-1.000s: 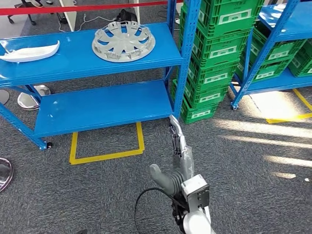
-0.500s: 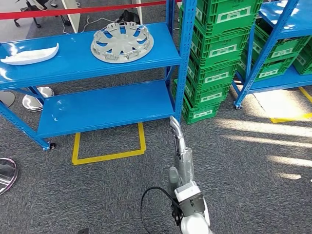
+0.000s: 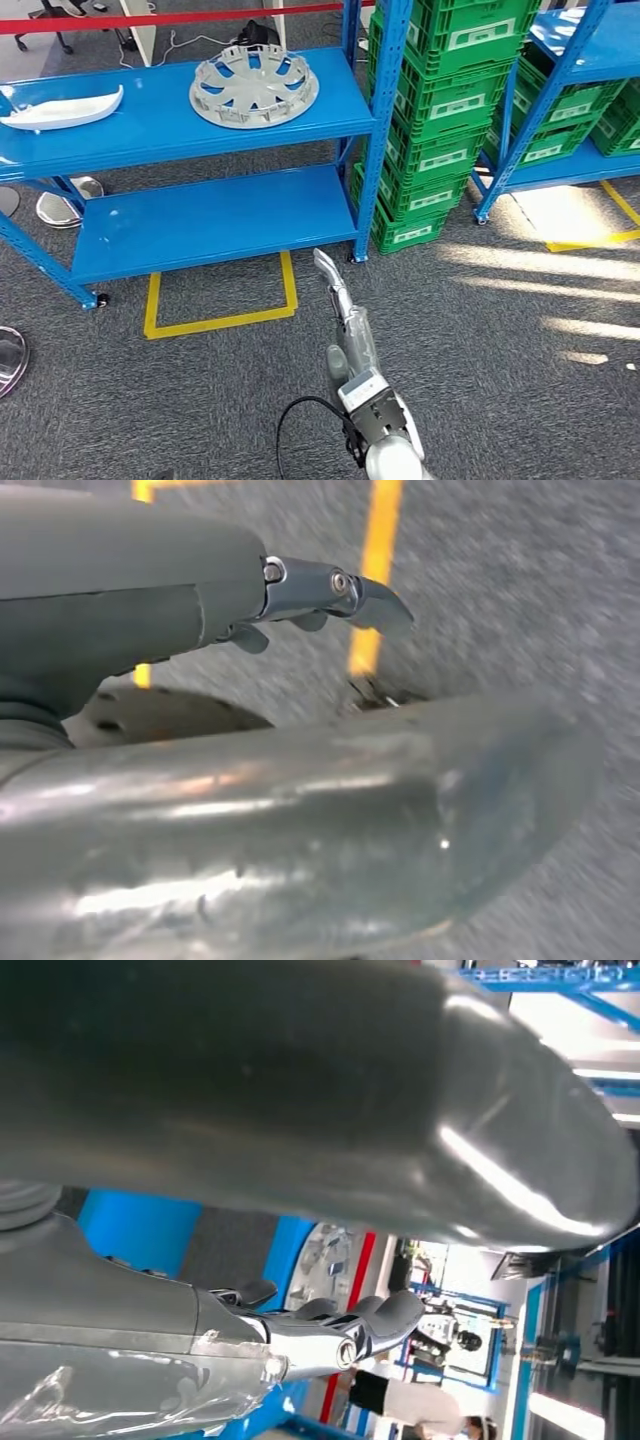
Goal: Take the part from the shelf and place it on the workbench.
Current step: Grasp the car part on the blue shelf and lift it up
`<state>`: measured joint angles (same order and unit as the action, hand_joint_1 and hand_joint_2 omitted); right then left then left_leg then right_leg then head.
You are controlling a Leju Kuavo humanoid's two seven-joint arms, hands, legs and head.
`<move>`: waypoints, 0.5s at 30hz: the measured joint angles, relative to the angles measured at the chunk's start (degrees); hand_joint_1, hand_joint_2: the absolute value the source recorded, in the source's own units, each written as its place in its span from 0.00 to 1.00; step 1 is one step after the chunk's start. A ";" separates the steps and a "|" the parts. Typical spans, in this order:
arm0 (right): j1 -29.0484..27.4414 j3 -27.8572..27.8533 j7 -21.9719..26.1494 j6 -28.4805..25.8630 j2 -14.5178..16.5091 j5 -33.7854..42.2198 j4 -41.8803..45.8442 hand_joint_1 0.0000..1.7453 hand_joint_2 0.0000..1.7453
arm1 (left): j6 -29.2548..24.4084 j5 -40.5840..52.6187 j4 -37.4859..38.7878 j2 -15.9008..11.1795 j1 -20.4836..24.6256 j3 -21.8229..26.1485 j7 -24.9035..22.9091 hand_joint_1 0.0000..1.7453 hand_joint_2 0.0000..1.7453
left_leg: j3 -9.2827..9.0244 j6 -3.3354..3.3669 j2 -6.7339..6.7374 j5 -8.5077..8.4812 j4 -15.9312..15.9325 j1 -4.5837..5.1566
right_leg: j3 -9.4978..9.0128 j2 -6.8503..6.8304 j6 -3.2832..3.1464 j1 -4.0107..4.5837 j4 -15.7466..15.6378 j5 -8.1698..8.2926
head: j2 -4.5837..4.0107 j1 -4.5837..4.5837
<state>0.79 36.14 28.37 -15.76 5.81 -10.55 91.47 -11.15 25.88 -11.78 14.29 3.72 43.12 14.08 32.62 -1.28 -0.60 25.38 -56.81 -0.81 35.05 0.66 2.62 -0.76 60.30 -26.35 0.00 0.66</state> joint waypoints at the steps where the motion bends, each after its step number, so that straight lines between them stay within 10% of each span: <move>1: -0.04 0.00 0.45 0.03 -0.08 -0.16 0.01 0.00 0.00 | 1.99 -0.42 0.00 -0.02 0.00 0.33 1.22 0.00 0.00 | -0.03 0.35 0.03 -0.08 0.07 -0.04 | 1.11 -0.10 0.18 -0.01 2.43 -1.46 | 0.00 0.14; 5: -0.63 -0.01 1.37 0.02 -0.46 -0.67 0.01 0.00 0.00 | 5.47 -0.97 0.00 -0.09 -0.07 1.19 3.30 0.00 0.00 | -0.09 0.86 0.10 0.00 0.05 0.26 | 7.07 -0.22 0.24 0.04 15.16 -6.42 | 0.00 0.44; 10: -0.81 -0.01 1.53 0.00 -0.69 -0.84 0.09 0.00 0.00 | 5.84 -1.18 0.00 -0.12 -0.08 1.84 3.55 0.00 0.00 | -0.56 0.22 -0.03 0.39 -0.09 0.51 | -0.36 -0.25 -0.44 0.19 0.62 0.35 | 0.00 0.44; 15: -0.89 -0.02 1.59 0.00 -0.77 -0.86 0.16 0.00 0.00 | 6.17 -1.07 0.00 -0.18 -0.02 1.88 3.62 0.00 0.00 | -0.21 -1.37 -0.02 1.10 -0.69 0.38 | -1.06 -0.04 -1.85 0.29 -1.20 0.79 | 0.00 0.26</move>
<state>-0.10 36.12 29.96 -15.76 5.04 -11.41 91.63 -4.99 24.81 -11.78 14.11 3.69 45.00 17.69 32.40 -2.65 -0.61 26.48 -57.50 -0.43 33.99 0.62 0.78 -0.47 59.10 -25.56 0.00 0.92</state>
